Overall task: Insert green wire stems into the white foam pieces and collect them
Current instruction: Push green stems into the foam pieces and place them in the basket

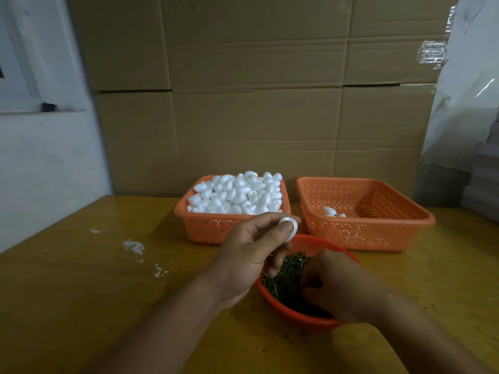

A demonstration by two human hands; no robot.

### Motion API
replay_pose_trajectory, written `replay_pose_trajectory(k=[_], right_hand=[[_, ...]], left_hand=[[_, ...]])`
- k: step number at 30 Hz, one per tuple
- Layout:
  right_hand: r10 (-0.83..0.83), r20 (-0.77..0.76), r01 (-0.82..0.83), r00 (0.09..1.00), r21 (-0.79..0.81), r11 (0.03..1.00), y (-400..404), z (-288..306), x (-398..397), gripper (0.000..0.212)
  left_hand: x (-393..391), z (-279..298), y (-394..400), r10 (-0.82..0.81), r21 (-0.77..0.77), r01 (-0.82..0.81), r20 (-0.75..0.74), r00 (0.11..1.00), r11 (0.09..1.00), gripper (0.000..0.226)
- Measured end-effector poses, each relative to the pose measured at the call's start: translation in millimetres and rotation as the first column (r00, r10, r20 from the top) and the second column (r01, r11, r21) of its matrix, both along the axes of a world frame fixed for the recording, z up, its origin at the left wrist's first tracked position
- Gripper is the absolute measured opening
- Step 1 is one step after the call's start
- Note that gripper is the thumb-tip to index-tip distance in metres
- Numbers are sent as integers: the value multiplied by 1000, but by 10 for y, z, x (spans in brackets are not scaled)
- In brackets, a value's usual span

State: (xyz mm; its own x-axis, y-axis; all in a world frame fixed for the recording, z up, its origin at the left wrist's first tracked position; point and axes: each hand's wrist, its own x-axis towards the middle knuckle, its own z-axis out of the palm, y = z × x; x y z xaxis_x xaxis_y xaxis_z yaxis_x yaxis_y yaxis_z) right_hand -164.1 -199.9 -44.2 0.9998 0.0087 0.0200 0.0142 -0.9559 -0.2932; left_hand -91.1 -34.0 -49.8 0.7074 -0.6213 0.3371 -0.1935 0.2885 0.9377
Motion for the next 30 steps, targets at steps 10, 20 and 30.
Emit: replay_pose_trajectory(k=[10, 20, 30], right_hand=[[49, -47, -48, 998, 13, 999, 24, 17, -18, 19], [74, 114, -78, 991, 35, 996, -33, 68, -71, 18], [-222, 352, -128, 909, 743, 657, -9, 142, -124, 10]], left_hand=[[-1, 5, 13, -3, 20, 3, 12, 1000, 1000, 28], [2, 18, 29, -9, 23, 10, -10, 1000, 1000, 28], [-6, 36, 27, 9, -1, -9, -104, 995, 1000, 17]])
